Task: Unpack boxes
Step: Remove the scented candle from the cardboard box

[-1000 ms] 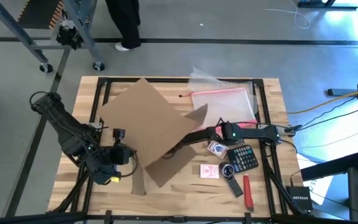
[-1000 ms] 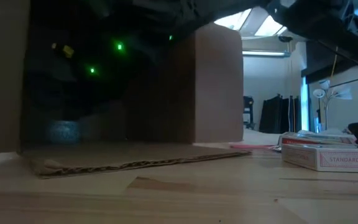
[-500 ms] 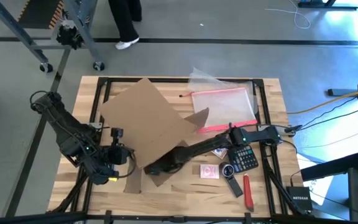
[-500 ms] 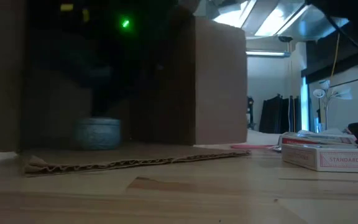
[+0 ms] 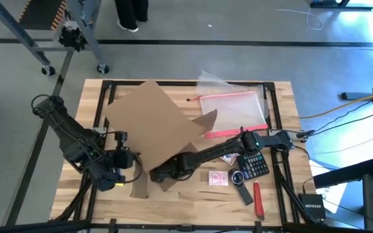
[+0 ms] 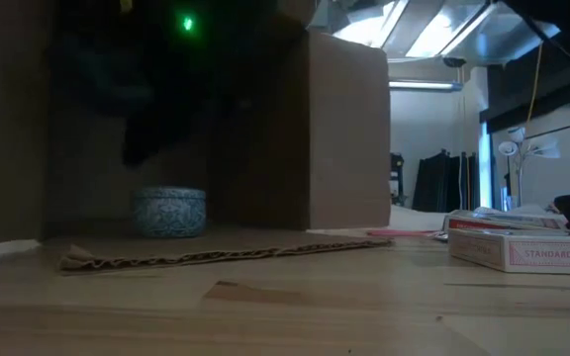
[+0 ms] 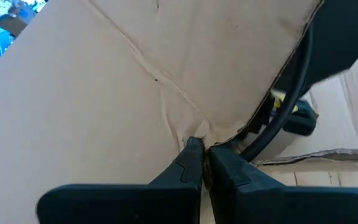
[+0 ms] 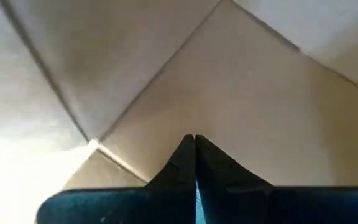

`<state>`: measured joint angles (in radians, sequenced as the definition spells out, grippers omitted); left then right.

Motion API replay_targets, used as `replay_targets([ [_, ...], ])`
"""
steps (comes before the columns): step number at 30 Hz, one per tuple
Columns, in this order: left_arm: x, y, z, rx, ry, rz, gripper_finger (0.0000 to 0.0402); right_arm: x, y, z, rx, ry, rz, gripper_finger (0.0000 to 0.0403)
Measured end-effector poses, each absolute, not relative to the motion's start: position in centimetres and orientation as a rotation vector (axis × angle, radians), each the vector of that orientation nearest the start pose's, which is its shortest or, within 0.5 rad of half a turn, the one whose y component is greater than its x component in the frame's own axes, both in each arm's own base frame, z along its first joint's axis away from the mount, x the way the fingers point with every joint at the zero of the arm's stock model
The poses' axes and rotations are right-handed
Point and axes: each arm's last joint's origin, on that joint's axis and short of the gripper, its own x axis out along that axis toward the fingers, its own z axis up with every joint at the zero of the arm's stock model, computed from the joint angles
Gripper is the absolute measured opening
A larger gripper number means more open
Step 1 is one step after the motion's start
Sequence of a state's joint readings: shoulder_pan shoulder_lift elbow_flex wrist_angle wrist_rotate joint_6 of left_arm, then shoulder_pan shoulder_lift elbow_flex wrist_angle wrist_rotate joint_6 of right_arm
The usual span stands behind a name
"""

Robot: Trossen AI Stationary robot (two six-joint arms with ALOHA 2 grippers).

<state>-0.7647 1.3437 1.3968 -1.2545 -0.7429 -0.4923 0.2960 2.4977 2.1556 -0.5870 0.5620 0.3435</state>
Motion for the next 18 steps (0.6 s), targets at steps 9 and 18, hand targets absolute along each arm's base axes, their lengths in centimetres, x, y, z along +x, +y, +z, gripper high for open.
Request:
replay_targets([
  [9,18.0,-14.5,34.9,0.359,0.855,0.221,0.0004,49.7,14.5,14.0,-0.06,0.991,-0.387,0.0001],
  [18,17.9,-14.5,34.9,0.382,0.862,0.215,0.0004,45.6,17.2,14.6,-0.124,1.247,-0.405,0.0001],
])
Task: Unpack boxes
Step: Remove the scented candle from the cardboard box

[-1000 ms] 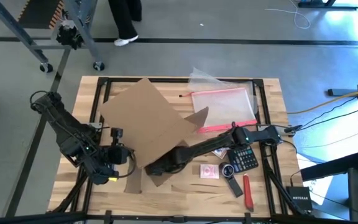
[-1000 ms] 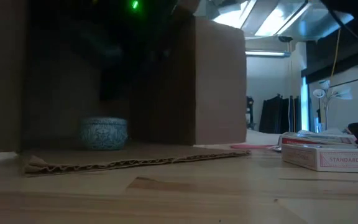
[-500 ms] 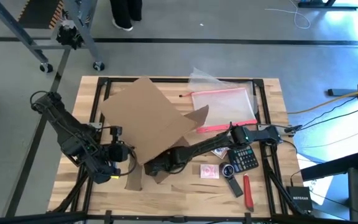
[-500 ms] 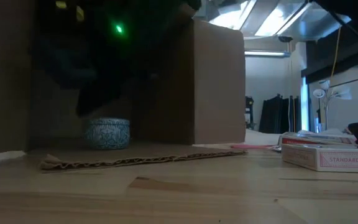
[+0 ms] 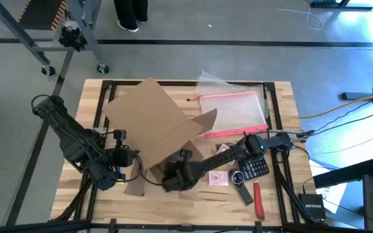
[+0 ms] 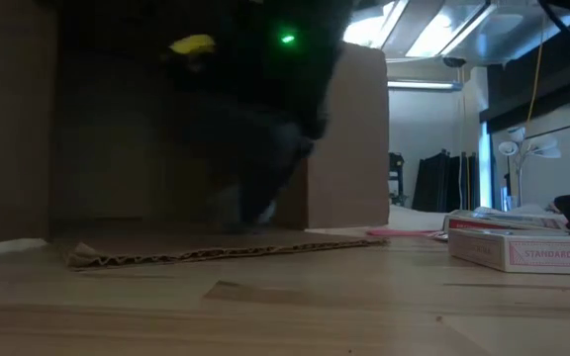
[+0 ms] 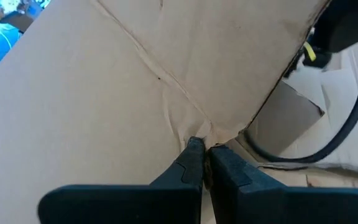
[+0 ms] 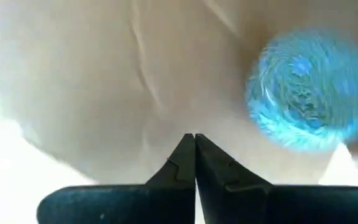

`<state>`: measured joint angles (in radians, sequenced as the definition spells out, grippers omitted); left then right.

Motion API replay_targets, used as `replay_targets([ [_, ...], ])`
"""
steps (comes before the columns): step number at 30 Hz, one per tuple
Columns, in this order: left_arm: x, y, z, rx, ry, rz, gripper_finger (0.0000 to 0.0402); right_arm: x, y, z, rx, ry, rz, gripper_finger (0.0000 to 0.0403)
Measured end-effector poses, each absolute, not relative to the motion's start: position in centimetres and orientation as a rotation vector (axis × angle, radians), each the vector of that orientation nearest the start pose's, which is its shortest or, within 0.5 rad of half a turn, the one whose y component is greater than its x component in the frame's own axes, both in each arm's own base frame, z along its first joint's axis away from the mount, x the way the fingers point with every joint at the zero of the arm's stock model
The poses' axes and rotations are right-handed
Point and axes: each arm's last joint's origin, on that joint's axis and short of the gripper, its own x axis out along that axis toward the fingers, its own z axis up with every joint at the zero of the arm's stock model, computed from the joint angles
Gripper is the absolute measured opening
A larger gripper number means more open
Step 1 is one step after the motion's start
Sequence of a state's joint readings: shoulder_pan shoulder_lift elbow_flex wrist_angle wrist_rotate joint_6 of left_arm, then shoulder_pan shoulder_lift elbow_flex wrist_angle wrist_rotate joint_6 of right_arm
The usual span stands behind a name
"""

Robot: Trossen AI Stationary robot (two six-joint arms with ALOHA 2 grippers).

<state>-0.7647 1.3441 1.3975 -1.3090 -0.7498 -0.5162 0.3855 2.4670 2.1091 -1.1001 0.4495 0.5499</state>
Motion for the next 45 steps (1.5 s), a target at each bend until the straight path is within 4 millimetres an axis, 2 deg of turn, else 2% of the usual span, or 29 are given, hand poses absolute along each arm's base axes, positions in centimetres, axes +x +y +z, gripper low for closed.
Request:
replay_targets([
  [6,17.9,-14.5,34.9,0.382,0.865,0.216,0.0004,43.0,18.5,14.7,-0.176,1.395,-0.465,0.0],
  [10,17.9,-14.4,34.9,0.38,0.868,0.22,0.0004,42.6,19.5,16.2,-0.156,1.339,-0.434,0.0001],
  [15,17.9,-14.4,34.9,0.381,0.864,0.224,0.0004,43.9,19.6,19.1,-0.177,1.093,-0.417,0.0],
  [19,17.9,-14.4,34.9,0.38,0.864,0.224,0.0004,46.3,17.6,19.5,-0.219,0.915,-0.494,0.0],
  [21,17.9,-14.4,34.9,0.374,0.862,0.227,0.0004,47.9,15.9,19.2,-0.2,0.832,-0.555,0.0001],
  [24,17.8,-14.4,34.9,0.374,0.864,0.231,0.0004,49.4,12.9,17.3,-0.183,0.809,-0.605,0.0],
  [29,17.8,-14.4,34.9,0.378,0.863,0.231,0.0004,50.3,9.0,14.7,-0.134,0.763,-0.703,0.0001],
  [33,17.9,-14.4,34.9,0.372,0.86,0.233,0.0004,49.8,7.2,12.2,-0.107,0.798,-0.704,0.0001],
  [36,17.8,-14.4,34.9,0.368,0.866,0.233,0.0004,48.9,7.0,11.3,-0.138,0.892,-0.703,0.0001],
  [39,17.8,-14.4,34.9,0.372,0.867,0.231,0.0004,47.9,7.9,11.3,-0.162,0.989,-0.693,0.0001],
  [45,17.8,-14.4,34.9,0.375,0.867,0.231,0.0004,45.4,11.4,11.1,-0.173,1.155,-0.649,0.0001],
])
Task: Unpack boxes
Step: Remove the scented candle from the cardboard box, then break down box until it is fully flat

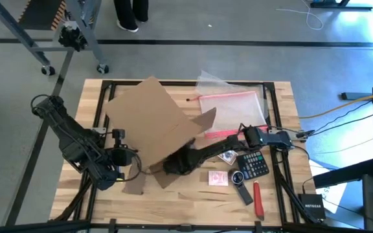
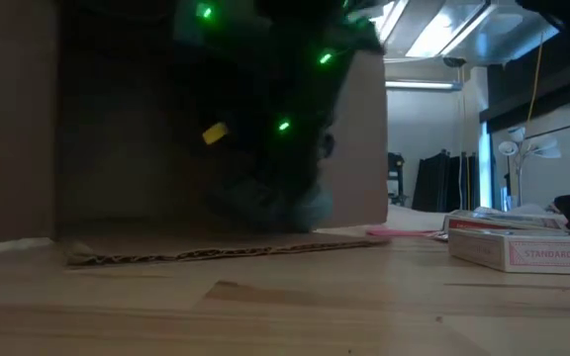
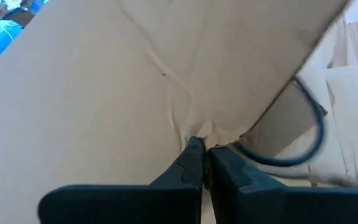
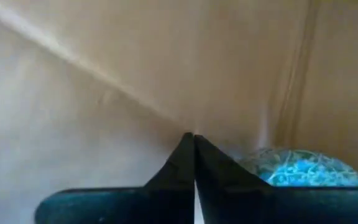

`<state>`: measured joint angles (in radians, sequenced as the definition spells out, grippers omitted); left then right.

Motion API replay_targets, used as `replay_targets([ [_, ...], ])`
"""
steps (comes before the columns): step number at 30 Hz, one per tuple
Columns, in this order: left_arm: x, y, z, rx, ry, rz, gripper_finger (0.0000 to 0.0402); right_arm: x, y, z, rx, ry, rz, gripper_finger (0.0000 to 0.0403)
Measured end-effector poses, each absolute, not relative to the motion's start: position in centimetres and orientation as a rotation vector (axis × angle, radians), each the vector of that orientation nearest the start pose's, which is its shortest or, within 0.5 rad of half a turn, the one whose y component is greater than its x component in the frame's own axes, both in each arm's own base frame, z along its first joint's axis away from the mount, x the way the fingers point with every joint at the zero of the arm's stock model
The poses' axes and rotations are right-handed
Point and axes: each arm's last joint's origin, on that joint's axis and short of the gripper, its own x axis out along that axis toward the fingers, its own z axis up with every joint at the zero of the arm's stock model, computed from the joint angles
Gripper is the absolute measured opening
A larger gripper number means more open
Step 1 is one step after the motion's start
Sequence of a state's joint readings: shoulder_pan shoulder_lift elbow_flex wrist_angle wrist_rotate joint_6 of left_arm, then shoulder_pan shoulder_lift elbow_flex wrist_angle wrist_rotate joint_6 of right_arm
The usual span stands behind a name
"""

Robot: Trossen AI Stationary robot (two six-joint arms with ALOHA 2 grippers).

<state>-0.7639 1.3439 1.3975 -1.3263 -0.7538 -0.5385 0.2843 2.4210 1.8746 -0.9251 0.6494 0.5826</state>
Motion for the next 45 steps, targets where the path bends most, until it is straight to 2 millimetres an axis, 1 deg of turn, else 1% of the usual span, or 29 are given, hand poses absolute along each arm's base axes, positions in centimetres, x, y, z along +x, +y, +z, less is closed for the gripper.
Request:
replay_targets([
  [4,17.9,-14.3,34.9,0.374,0.866,0.233,0.0004,43.2,13.6,11.1,-0.212,1.25,-0.687,0.0001],
  [8,17.9,-14.3,34.9,0.375,0.867,0.233,0.0004,41.2,14.9,11.3,-0.24,1.329,-0.755,0.0001],
  [10,17.9,-14.3,34.9,0.377,0.868,0.233,0.0004,40.8,15.5,11.3,-0.239,1.328,-0.766,0.0001],
  [14,17.9,-14.3,34.9,0.377,0.864,0.239,0.0004,40.3,16.7,11.3,-0.265,1.333,-0.724,0.0001],
  [18,17.8,-14.3,34.9,0.364,0.862,0.247,0.0004,38.7,17.8,11.7,-0.306,1.38,-0.769,0.0001],
  [20,17.8,-14.3,34.9,0.363,0.859,0.25,0.0004,38.1,18.2,12.1,-0.316,1.366,-0.804,0.0001],
  [23,17.9,-14.3,34.9,0.364,0.849,0.264,0.0004,37.8,19.0,12.8,-0.301,1.298,-0.815,0.0001],
  [26,17.9,-14.2,34.9,0.365,0.832,0.283,0.0004,37.5,20.1,13.9,-0.299,1.212,-0.784,0.0001],
  [29,17.9,-14.2,35.0,0.361,0.81,0.305,0.0003,37.0,20.9,15.7,-0.323,1.141,-0.752,0.0001],
  [31,18.0,-14.2,35.5,0.346,0.794,0.308,0.0002,36.6,21.1,17.0,-0.328,1.111,-0.734,0.0001],
  [33,17.8,-14.0,36.4,0.32,0.763,0.314,0.0002,36.5,21.0,18.1,-0.329,1.087,-0.725,0.0001],
  [36,17.2,-13.4,38.2,0.261,0.71,0.308,0.0001,36.1,21.0,19.6,-0.33,1.049,-0.721,0.0001],
  [40,15.6,-11.8,40.8,0.168,0.625,0.305,0.0001,35.3,21.1,21.6,-0.34,0.995,-0.716,0.0001],
  [45,13.2,-9.5,42.6,0.089,0.553,0.288,0.0,34.2,21.2,24.1,-0.321,0.935,-0.697,0.0001],
])
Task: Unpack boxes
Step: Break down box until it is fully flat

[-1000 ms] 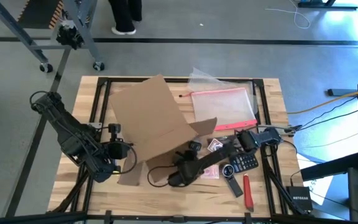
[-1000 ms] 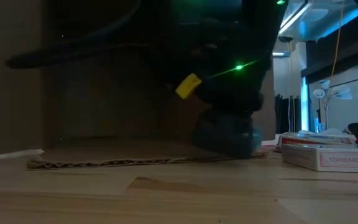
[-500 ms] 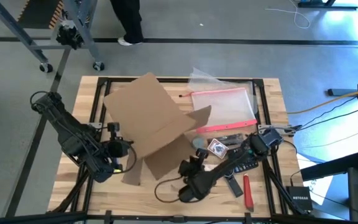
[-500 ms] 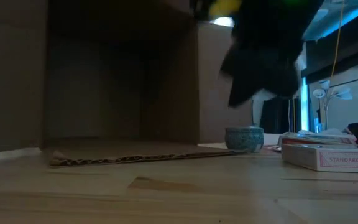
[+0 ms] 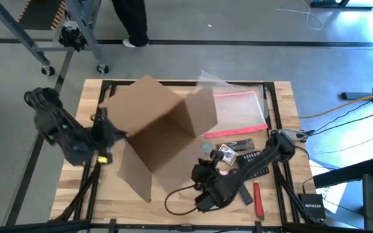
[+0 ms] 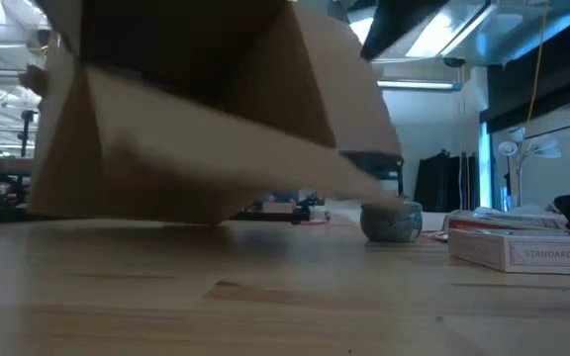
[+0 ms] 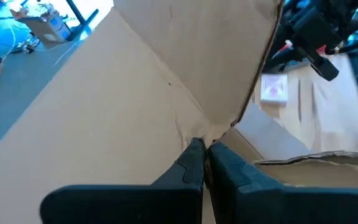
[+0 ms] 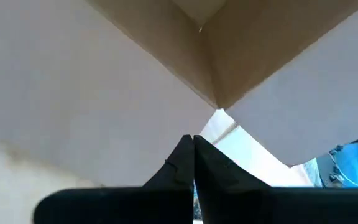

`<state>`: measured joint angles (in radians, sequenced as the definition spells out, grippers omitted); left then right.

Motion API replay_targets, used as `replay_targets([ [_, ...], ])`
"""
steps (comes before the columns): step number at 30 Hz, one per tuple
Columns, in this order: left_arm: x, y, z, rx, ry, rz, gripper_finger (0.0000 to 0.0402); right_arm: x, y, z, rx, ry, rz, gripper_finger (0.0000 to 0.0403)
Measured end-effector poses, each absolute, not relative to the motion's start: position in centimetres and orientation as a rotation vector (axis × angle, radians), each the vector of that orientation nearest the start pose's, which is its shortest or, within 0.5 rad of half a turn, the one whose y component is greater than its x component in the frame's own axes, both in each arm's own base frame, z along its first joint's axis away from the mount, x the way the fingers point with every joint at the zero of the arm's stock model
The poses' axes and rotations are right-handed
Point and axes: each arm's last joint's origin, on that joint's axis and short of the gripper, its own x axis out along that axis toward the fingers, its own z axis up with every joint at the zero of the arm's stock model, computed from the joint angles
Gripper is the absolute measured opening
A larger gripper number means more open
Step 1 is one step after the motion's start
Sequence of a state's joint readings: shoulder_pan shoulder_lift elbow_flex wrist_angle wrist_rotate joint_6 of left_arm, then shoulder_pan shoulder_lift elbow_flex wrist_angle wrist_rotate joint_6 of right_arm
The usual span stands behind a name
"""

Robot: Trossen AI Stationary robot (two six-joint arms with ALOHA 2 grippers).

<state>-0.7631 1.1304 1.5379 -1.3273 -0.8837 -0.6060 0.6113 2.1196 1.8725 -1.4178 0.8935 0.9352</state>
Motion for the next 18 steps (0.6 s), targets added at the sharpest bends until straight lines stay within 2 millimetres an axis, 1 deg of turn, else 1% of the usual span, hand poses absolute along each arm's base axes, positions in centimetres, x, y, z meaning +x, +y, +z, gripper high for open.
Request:
replay_targets([
  [3,11.9,-8.3,43.3,0.049,0.519,0.279,0.0,33.6,21.4,25.4,-0.309,0.892,-0.687,0.0001],
  [7,10.7,-7.1,44.0,0.011,0.482,0.267,0.0,33.2,21.0,27.0,-0.318,0.874,-0.66,0.0001],
  [13,10.1,-6.6,44.8,-0.012,0.42,0.237,0.0,33.4,20.0,28.7,-0.331,0.846,-0.624,0.0001],
  [16,10.1,-6.5,44.9,-0.006,0.412,0.231,0.0,33.7,19.5,29.1,-0.326,0.842,-0.618,0.0001],
  [18,10.0,-6.5,44.9,-0.003,0.414,0.231,0.0,34.1,19.3,29.2,-0.321,0.856,-0.594,0.0009],
])
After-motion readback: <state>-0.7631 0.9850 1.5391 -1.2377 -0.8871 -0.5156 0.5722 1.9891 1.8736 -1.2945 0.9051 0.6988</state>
